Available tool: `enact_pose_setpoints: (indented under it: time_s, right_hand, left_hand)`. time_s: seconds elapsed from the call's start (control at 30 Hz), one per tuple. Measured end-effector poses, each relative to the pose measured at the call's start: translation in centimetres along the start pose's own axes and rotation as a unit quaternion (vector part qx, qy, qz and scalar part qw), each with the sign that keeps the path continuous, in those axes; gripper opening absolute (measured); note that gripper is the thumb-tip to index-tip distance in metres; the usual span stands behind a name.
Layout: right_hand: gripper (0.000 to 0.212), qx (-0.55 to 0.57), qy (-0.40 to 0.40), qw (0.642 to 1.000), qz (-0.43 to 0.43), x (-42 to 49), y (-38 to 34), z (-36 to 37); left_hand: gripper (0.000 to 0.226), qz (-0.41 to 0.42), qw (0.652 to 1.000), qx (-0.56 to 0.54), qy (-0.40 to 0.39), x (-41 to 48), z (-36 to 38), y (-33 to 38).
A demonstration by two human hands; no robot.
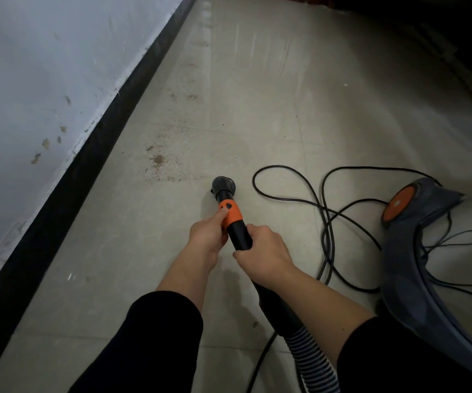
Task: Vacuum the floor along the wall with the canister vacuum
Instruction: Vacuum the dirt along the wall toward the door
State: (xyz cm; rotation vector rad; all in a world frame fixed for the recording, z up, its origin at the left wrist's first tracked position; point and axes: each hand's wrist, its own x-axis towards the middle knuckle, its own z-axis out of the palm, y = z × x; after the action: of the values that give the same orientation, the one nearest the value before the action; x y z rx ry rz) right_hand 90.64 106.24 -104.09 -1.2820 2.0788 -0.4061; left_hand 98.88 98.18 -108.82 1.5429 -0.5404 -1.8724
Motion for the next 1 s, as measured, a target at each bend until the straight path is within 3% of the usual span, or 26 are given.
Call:
enact_pose_setpoints:
  time_s: [0.3,0.5,0.7,1.0]
  right_hand:
    - [0.011,0.013,-0.04,0.999,0.005,-1.0,0.7,-0.4]
    - [0.014,0.018,-0.095,0.995,-0.009,-2.7,1.0,-0.6]
    - [0.016,0.065,-0.13,0.989,-0.007,-6.5,-0.4,-1.4]
    - [0.029,0.128,-0.086,0.987,0.036,-14.8,-8.3,-13.2]
  left_hand:
    - [0.026,-0.008,1.0,0.005,-0.019,-1.7,-0.4,-0.5]
    - [0.049,-0.021,0.999,0.038,-0.013,-3.5,-2.3,-0.7]
    - [0.053,-0.095,0.995,0.015,-0.017,-7.5,-3.5,-0.2]
    - [0.033,-0.049,0.998,0.01,-0.048,-19.9,0.6,9.7]
